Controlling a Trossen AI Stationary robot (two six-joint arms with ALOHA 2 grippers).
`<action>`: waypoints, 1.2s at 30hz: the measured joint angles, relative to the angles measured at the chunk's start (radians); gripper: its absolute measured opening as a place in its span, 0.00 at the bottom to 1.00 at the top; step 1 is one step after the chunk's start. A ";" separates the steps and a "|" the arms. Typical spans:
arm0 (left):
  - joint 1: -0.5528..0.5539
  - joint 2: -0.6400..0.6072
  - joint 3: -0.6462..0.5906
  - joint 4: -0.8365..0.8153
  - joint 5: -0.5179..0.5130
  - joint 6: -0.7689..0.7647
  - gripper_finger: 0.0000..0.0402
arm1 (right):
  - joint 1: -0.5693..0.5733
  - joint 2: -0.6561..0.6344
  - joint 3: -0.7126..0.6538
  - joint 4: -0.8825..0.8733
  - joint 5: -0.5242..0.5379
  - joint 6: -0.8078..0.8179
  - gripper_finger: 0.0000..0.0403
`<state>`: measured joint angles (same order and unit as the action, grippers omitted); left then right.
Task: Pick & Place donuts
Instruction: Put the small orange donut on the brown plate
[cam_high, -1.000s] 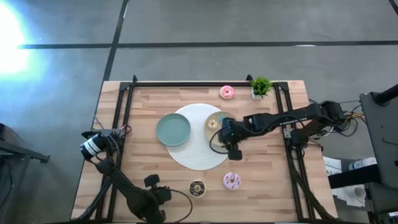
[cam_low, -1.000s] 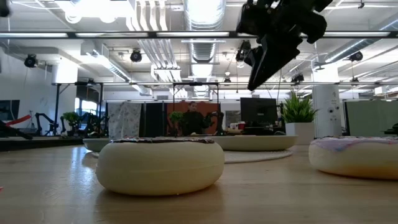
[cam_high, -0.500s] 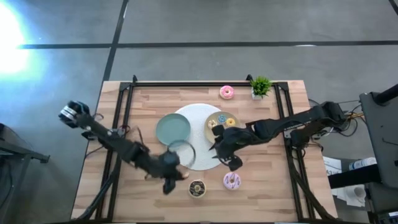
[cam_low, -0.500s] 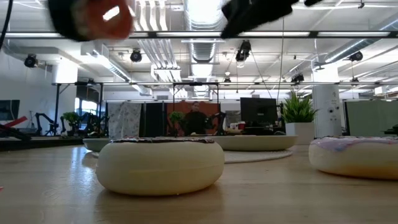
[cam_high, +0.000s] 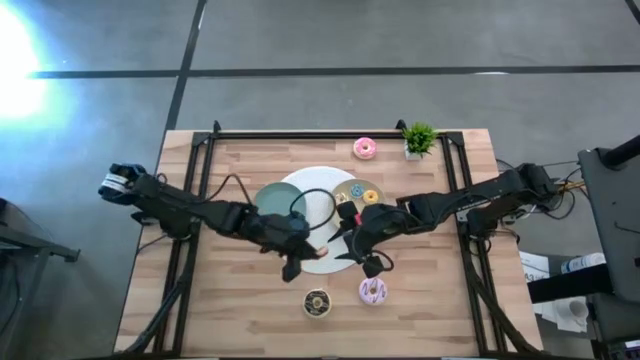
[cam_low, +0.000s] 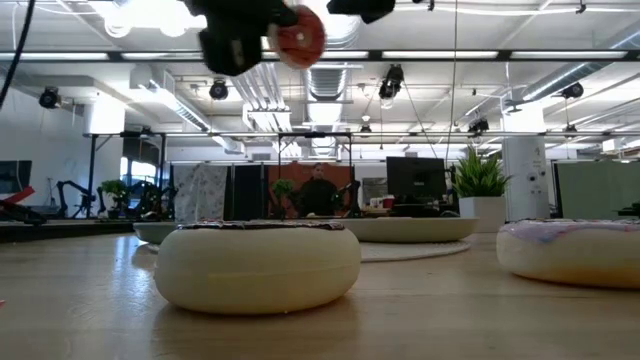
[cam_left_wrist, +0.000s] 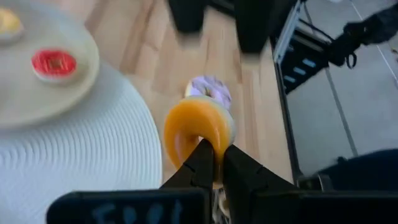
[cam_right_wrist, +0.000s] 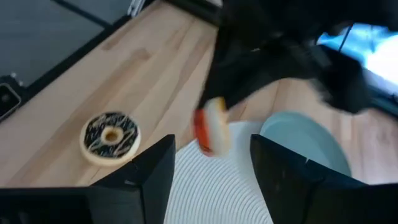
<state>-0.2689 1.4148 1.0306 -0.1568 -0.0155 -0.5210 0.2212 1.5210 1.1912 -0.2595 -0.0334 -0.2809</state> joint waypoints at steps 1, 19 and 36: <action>0.009 0.008 0.010 0.001 -0.001 0.013 0.00 | 0.001 0.001 -0.001 -0.008 0.000 0.011 0.51; 0.077 0.081 0.111 0.006 0.089 0.093 0.00 | -0.006 0.037 -0.007 -0.021 0.011 0.023 0.45; 0.077 0.081 0.111 -0.042 0.070 0.053 0.00 | -0.041 0.044 -0.005 -0.031 0.007 0.123 0.15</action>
<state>-0.1917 1.4956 1.1412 -0.1989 0.0542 -0.4682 0.1799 1.5646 1.1862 -0.2905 -0.0267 -0.1579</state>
